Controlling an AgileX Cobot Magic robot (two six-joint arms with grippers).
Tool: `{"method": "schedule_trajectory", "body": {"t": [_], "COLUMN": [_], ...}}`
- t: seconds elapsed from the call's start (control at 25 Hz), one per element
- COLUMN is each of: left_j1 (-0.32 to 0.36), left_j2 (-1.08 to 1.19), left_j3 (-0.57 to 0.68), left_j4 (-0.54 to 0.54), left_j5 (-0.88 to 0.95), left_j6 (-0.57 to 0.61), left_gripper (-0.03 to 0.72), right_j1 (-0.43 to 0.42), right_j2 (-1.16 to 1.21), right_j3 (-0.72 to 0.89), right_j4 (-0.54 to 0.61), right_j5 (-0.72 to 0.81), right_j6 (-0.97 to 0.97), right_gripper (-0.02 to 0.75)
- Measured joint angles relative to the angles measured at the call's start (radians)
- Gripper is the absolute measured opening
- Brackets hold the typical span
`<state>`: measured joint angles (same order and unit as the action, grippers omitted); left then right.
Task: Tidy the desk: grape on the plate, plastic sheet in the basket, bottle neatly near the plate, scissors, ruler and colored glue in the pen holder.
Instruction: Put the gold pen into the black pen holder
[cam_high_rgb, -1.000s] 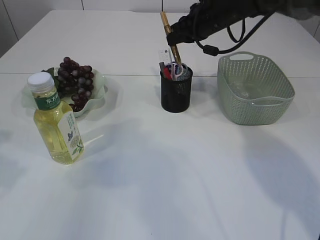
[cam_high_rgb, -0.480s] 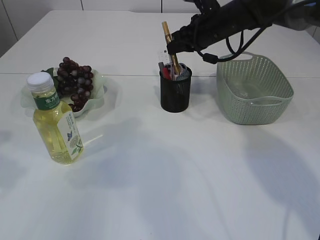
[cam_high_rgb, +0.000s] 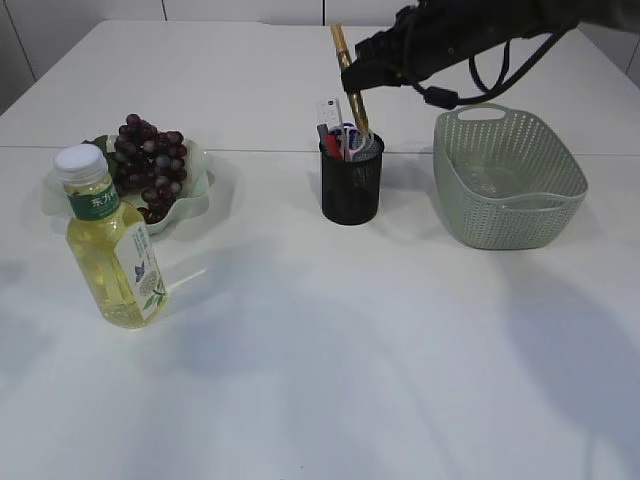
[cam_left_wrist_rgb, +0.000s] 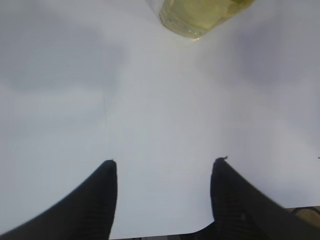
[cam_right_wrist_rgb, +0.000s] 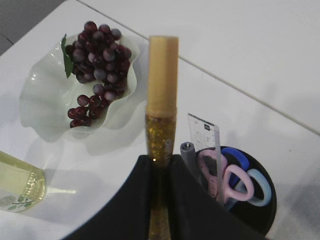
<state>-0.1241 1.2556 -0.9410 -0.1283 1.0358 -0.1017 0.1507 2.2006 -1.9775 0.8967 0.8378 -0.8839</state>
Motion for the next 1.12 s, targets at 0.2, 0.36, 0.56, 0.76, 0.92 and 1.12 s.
{"method": "schedule_trajectory", "body": {"t": [0.2,0.36,0.56,0.76,0.92,1.12], "left_j1": [0.0,0.0,0.0,0.0,0.0,0.0], "left_j2": [0.0,0.0,0.0,0.0,0.0,0.0], "left_j3": [0.0,0.0,0.0,0.0,0.0,0.0], "left_j4": [0.0,0.0,0.0,0.0,0.0,0.0], "left_j5": [0.0,0.0,0.0,0.0,0.0,0.0], "left_j6": [0.0,0.0,0.0,0.0,0.0,0.0], "left_gripper": [0.435,0.435,0.435,0.435,0.435,0.435], "right_j1": [-0.032,-0.045,-0.046,-0.046,-0.046,-0.046], "right_j2": [-0.1,-0.187,-0.304,-0.34,-0.32,-0.24], "right_j3": [0.02,0.12,0.324,0.409,0.413,0.413], "right_j4": [0.0,-0.002,0.008,0.081,0.222,0.477], "right_j5": [0.07,0.087,0.015,-0.101,-0.182,-0.243], "right_j6": [0.004,0.007,-0.024,-0.076,-0.158,-0.421], "right_gripper": [0.075,0.075,0.075,0.075,0.075,0.075]}}
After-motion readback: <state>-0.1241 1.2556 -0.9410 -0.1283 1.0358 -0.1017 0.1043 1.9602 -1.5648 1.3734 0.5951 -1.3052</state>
